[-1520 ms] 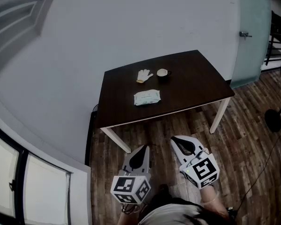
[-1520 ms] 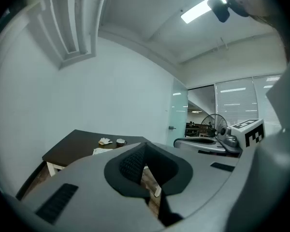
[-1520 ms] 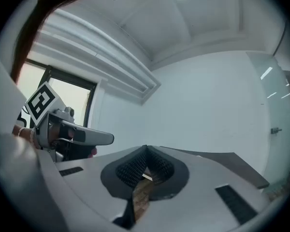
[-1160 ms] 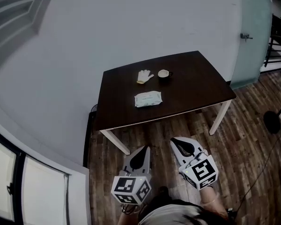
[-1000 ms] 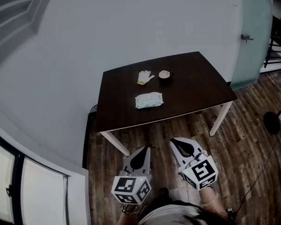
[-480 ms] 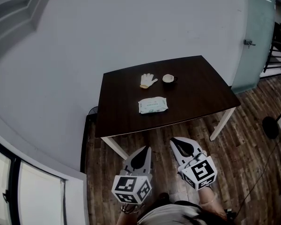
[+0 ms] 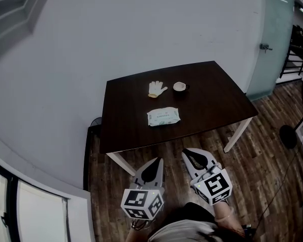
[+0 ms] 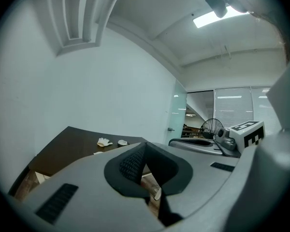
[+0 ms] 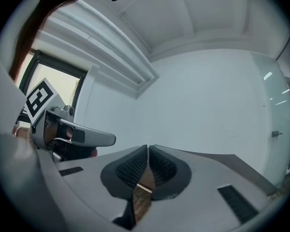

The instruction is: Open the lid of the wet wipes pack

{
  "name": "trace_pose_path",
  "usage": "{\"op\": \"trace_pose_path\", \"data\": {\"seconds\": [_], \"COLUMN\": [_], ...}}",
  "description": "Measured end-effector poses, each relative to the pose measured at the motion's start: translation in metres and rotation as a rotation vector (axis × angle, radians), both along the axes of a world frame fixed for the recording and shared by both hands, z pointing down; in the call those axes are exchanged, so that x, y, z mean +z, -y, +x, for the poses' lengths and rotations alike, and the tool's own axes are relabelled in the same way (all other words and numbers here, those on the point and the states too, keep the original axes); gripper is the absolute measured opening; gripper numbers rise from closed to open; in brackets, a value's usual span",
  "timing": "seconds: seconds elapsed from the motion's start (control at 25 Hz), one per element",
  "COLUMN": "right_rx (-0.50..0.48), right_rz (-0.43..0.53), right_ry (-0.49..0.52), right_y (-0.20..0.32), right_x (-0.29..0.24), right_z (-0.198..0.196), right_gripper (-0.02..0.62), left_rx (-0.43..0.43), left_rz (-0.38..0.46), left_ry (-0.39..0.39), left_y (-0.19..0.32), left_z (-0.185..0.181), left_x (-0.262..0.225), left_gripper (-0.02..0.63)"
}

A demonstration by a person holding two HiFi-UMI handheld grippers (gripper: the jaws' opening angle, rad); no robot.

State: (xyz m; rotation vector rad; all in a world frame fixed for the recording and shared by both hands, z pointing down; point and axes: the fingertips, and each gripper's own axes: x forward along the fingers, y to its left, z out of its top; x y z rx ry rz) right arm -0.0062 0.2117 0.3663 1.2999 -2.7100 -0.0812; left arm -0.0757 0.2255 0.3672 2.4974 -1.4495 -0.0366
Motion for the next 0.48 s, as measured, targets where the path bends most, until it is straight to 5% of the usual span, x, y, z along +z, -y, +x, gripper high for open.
{"op": "trace_pose_path", "data": {"seconds": [0.48], "right_rx": [-0.004], "right_rz": [-0.013], "right_ry": [-0.031], "right_y": [0.044], "right_x": [0.011], "right_z": [0.0], "right_gripper": [0.005], "left_rx": [0.012], "left_rz": [-0.022], "left_ry": [-0.011], "left_y": [0.04], "left_z": [0.003], "left_x": [0.012], "left_gripper": [0.014]}}
